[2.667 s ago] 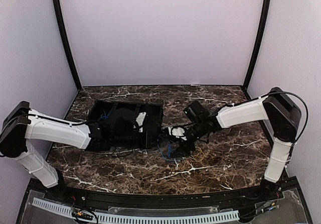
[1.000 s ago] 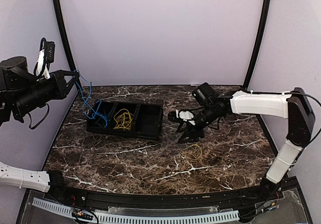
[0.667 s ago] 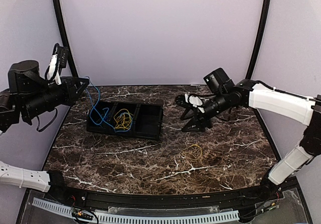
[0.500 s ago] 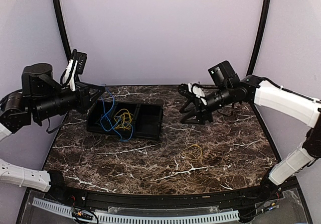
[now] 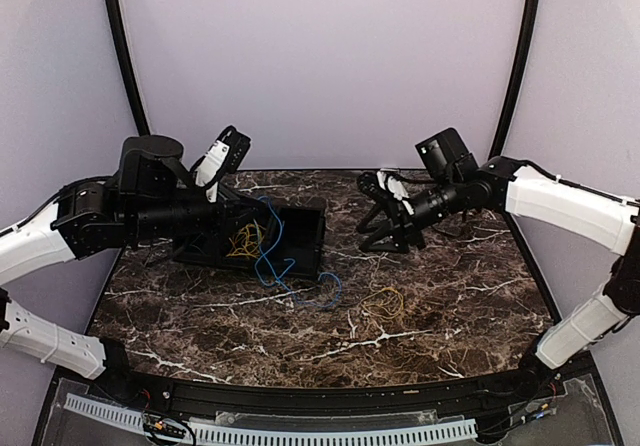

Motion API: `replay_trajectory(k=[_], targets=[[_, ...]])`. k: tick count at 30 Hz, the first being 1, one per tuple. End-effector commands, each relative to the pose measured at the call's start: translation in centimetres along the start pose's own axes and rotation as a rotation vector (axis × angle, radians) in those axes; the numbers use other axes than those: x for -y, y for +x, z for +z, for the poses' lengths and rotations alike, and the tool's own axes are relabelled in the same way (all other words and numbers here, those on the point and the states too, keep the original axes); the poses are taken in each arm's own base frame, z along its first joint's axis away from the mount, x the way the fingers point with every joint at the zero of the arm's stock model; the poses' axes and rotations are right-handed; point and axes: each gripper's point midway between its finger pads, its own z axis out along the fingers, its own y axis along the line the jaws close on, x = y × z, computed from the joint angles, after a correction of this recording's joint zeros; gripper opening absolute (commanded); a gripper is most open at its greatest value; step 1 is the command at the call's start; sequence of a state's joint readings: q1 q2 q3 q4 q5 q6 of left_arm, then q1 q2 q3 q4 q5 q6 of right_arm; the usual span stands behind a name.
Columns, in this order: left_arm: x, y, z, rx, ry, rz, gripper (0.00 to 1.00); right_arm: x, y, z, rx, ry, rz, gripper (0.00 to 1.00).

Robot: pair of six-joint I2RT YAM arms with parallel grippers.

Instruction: Untangle the cables

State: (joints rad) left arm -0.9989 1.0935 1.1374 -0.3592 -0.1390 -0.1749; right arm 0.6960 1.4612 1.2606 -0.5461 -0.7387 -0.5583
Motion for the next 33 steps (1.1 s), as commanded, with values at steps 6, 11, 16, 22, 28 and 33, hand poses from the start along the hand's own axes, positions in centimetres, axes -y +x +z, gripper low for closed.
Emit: replay_trajectory(k=[6,11,16,22,28,33], targets=[[-9.1,-4.3,-4.3,0.019,-0.399,0.042,0.00,0.2,7.6,-2.7,-0.044,0.161,0.053,0.50],[-14.1,-6.0,-6.8,0.044,-0.606,0.045,0.00,1.3,11.3,-4.5,-0.083,0.311,0.021,0.53],[-17.2,-7.6,-7.4,0.027,-0.720,0.119,0.00,2.7,13.0,-5.3,-0.127,0.384,0.017,0.53],[-22.2,-7.7,-6.8,-0.019,-0.807,0.093,0.00,2.1,12.7,-4.8,-0.101,0.330,0.034,0.53],[-26.2,-5.3,-4.8,-0.080,-0.779,-0.006,0.00,2.1,12.4,-5.1,-0.092,0.340,0.020,0.53],[-27.5,-3.3,-2.9,-0.112,-0.741,-0.046,0.00,2.0,12.3,-5.0,-0.085,0.337,0.011,0.54]])
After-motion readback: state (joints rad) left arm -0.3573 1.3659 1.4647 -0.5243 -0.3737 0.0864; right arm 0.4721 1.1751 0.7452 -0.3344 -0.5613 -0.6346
